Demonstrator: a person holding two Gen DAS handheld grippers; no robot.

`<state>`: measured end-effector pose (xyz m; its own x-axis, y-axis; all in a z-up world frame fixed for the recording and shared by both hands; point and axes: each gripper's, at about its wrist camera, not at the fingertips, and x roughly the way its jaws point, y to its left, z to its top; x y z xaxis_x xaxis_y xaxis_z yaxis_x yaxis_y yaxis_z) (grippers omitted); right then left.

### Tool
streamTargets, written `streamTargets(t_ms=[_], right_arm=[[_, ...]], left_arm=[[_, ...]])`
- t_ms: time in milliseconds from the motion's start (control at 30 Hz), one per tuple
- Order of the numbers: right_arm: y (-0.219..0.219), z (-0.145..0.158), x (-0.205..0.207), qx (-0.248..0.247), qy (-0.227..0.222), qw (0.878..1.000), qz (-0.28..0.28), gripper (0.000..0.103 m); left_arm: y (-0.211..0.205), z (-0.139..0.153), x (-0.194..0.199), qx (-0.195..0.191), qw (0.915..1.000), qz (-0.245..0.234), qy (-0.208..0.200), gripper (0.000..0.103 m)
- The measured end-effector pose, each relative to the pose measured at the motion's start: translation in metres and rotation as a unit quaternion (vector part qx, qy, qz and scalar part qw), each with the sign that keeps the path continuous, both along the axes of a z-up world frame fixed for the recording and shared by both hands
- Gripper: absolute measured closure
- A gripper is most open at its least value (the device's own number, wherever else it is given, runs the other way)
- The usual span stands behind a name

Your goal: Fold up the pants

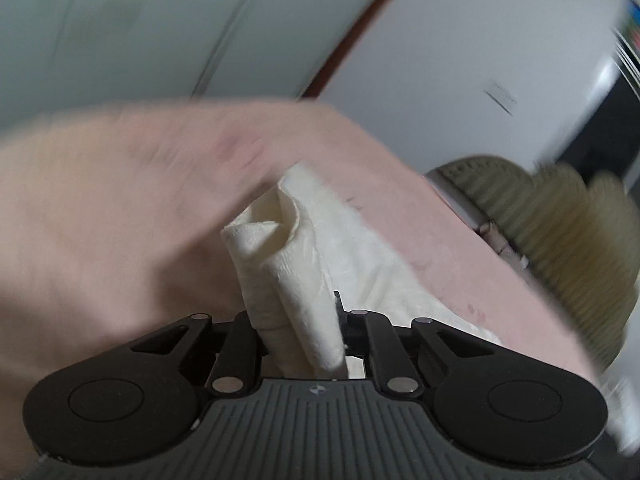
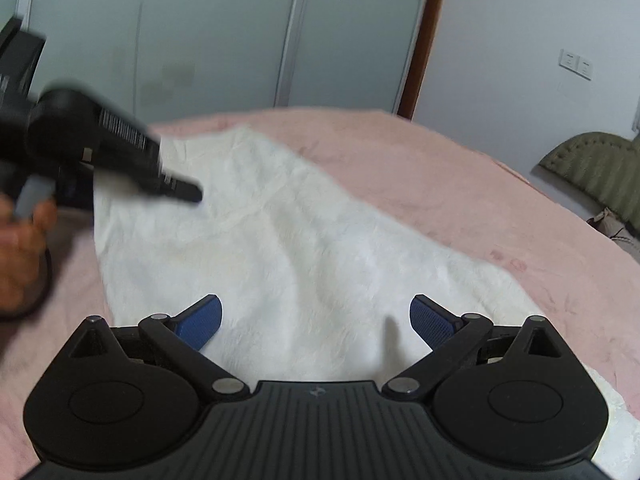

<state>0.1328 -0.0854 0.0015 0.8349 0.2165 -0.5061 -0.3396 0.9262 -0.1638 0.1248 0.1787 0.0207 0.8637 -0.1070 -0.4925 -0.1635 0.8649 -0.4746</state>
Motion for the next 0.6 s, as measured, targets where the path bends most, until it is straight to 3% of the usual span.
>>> streamTargets(t_ms=[100, 267, 433, 600], right_arm=[[-0.013, 0.013, 0.009, 0.020, -0.011, 1.000, -0.018, 0.002], [-0.025, 0.030, 0.008, -0.001, -0.048, 0.999, -0.003, 0.002], [-0.050, 0.051, -0.010, 0.055, -0.062, 0.995, 0.052, 0.002], [-0.089, 0.063, -0.040, 0.073, -0.094, 0.991, 0.053, 0.002]], left_arm=[[-0.029, 0.031, -0.012, 0.047, 0.9978, -0.023, -0.041, 0.091], [-0.079, 0.066, -0.030, 0.088, 0.9881, -0.082, -0.097, 0.090], [-0.137, 0.081, -0.050, 0.119, 0.9738, -0.145, -0.128, 0.090], [-0.191, 0.085, -0.064, 0.151, 0.9565, -0.193, -0.158, 0.089]])
